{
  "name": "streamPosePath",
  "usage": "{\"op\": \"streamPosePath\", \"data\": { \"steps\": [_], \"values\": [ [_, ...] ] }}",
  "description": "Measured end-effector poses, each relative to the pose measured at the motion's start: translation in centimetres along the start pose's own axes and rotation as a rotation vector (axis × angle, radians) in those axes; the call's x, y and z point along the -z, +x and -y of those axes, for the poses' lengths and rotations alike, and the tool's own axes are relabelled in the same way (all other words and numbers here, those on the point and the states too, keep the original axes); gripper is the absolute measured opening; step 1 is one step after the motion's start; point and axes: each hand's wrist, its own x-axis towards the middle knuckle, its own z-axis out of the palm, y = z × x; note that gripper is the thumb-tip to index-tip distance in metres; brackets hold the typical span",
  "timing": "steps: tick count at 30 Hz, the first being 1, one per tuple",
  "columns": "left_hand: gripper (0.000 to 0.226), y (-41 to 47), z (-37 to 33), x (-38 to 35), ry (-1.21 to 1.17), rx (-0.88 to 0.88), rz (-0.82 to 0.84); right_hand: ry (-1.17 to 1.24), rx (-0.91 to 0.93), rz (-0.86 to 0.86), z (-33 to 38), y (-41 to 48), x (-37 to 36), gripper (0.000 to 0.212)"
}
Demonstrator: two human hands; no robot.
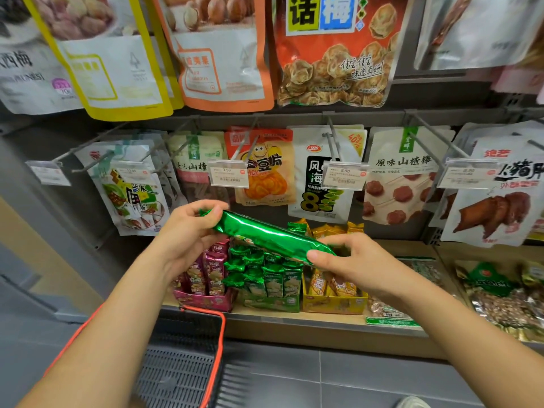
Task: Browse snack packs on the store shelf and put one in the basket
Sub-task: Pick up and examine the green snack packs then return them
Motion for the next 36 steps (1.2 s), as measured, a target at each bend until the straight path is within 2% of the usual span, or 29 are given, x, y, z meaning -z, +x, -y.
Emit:
{"op": "streamPosePath", "data": {
  "steps": [3,5,8,10,13,16,18,20,22,23,26,31,34,36],
  "values": [
    [0.014,0.1,-0.1,0.4,-0.047,0.019,-0.021,0.183,0.001,0.008,0.4,-0.2,0.5,0.061],
    [0.017,0.2,0.0,0.5,-0.069,0.038,-0.045,0.264,0.007,0.007,0.4,-0.1,0.6,0.055],
    [0.018,0.4,0.3,0.5,-0.088,0.08,-0.074,0.24,0.02,-0.042,0.2,0.1,0.4,0.037],
    [0.016,0.5,0.5,0.6,-0.079,0.115,-0.078,0.216,0.024,-0.118,0.2,0.2,0.4,0.04],
    [0.027,0.6,0.9,0.9,0.074,0.2,-0.086,0.228,0.055,-0.174,0.1,0.3,0.6,0.036],
    [0.037,0.4,1.2,1.5,0.199,0.285,-0.024,0.277,0.093,-0.179,0.0,0.2,0.6,0.032],
    [0.035,0.4,1.1,1.7,0.182,0.194,-0.025,0.469,0.064,-0.173,0.1,0.2,0.5,0.033],
    [0.024,0.4,0.8,1.8,0.106,0.028,-0.027,0.66,0.001,-0.17,0.2,0.3,0.5,0.028],
    [0.018,0.4,0.6,1.9,0.039,-0.092,0.033,0.741,-0.064,-0.158,0.4,0.3,0.7,0.019],
    [0.022,0.4,0.6,1.9,0.032,-0.121,0.075,0.759,-0.08,-0.154,0.4,0.3,0.9,0.02],
    [0.042,0.2,0.7,2.1,0.054,-0.125,0.197,0.758,-0.066,-0.222,0.2,0.6,0.9,0.021],
    [0.032,0.4,1.0,2.5,0.059,-0.093,0.259,0.662,-0.075,-0.237,-0.2,1.0,0.3,0.026],
    [0.033,0.6,1.5,2.5,0.019,-0.07,0.269,0.613,-0.084,-0.246,-0.1,1.1,0.2,0.017],
    [0.035,0.8,1.8,2.2,0.002,-0.075,0.245,0.661,-0.077,-0.252,-0.1,1.1,0.2,0.014]
  ]
}}
